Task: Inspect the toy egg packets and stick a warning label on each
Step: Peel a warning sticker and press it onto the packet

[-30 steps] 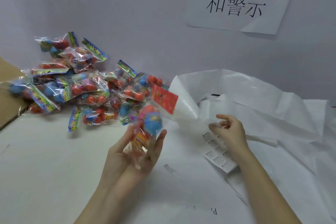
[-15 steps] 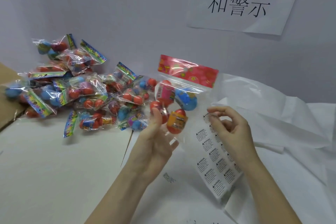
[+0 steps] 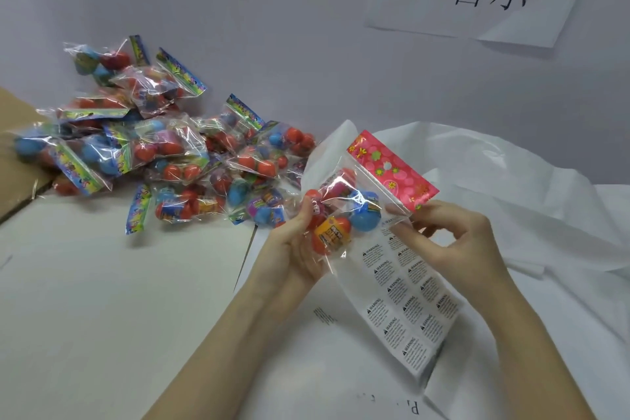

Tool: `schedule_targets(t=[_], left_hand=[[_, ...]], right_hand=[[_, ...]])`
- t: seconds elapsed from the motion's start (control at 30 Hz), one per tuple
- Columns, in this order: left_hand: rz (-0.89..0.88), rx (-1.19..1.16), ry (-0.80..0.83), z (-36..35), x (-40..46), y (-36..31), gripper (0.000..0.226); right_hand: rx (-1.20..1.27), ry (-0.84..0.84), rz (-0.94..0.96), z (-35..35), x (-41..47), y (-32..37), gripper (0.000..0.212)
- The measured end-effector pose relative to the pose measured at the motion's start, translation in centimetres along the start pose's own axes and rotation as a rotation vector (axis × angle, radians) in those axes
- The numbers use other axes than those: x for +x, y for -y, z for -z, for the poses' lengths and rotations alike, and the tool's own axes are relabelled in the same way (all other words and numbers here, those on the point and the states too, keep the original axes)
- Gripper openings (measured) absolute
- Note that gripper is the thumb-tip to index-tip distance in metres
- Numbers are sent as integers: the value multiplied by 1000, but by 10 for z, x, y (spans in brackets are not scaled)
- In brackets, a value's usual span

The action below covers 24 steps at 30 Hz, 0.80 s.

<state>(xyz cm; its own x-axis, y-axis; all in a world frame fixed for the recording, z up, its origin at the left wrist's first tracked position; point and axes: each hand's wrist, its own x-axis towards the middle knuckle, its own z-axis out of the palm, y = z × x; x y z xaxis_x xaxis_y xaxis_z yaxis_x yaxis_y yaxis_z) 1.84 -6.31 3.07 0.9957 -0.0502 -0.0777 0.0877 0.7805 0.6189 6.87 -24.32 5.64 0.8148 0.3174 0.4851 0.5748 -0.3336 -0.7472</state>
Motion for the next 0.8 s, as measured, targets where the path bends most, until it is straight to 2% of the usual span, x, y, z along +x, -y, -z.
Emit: schedule_targets(t=[0.13,0.23,0.43,0.6,0.8], left_hand=[[72,-87,0,2,3,3,39],[124,-146,13,3,3,4,41],[183,-234,-16,6,2,1,49],[193,-245,18,5,0,3,51],[175,-248,-7,8,3,5,43]], right_hand=[[-187,-132,284,-5,0,-2,28],[-189,-175,389,-7,-1,-3,41],[29,-172,292,-9,-1,-4,40],[-43,-114,313,-10,-1,-4,43],[-90,-187,332,-12,-2,-4,36]])
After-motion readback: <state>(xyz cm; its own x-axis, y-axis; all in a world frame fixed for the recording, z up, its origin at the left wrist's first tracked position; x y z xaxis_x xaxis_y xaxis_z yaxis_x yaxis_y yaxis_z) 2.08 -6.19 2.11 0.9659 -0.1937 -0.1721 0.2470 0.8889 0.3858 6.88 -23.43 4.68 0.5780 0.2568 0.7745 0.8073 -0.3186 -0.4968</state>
